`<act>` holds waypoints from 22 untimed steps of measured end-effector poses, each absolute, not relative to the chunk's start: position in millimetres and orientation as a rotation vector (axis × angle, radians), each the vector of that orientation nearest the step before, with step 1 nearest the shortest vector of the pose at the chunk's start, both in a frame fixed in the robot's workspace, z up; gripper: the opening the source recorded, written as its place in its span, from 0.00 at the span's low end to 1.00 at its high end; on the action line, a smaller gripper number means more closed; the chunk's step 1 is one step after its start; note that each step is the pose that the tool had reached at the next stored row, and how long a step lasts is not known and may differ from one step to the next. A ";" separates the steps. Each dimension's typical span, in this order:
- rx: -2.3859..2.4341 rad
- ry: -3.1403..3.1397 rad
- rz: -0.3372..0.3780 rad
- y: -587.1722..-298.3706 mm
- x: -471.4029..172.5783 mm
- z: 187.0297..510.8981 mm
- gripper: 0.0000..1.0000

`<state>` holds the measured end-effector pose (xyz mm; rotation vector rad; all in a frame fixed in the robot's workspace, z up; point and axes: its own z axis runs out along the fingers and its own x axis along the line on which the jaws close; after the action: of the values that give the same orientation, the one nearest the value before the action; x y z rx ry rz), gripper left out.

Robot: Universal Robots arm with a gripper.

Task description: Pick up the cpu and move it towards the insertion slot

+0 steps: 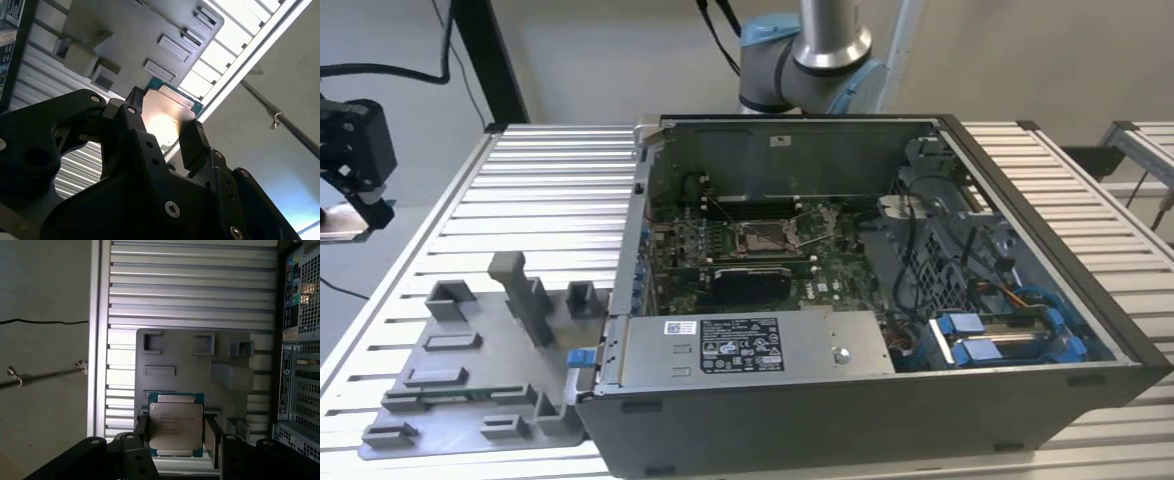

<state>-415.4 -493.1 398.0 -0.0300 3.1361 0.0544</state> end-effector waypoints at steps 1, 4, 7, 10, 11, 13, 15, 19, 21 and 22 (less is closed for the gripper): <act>-0.030 3.136 0.054 -493.1 -411.8 398.1 0.00; -0.030 3.136 0.054 -492.8 -400.8 398.0 0.00; -0.030 3.136 0.054 -492.7 -388.8 398.0 0.00; -0.030 3.136 0.054 -492.7 -377.9 398.0 0.00; -0.030 3.136 0.054 -492.6 -374.4 398.0 0.00; -0.030 3.136 0.054 -492.6 -366.7 398.0 0.00; -0.030 3.136 0.054 -492.6 -359.2 398.0 0.00; -0.030 3.136 0.054 -492.6 -343.2 398.0 0.00; -0.030 3.136 0.054 -492.5 -335.1 398.0 0.00; -0.030 3.136 0.054 -492.5 -331.0 398.0 0.00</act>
<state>-331.0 -492.5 398.0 -0.0299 3.1363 0.0544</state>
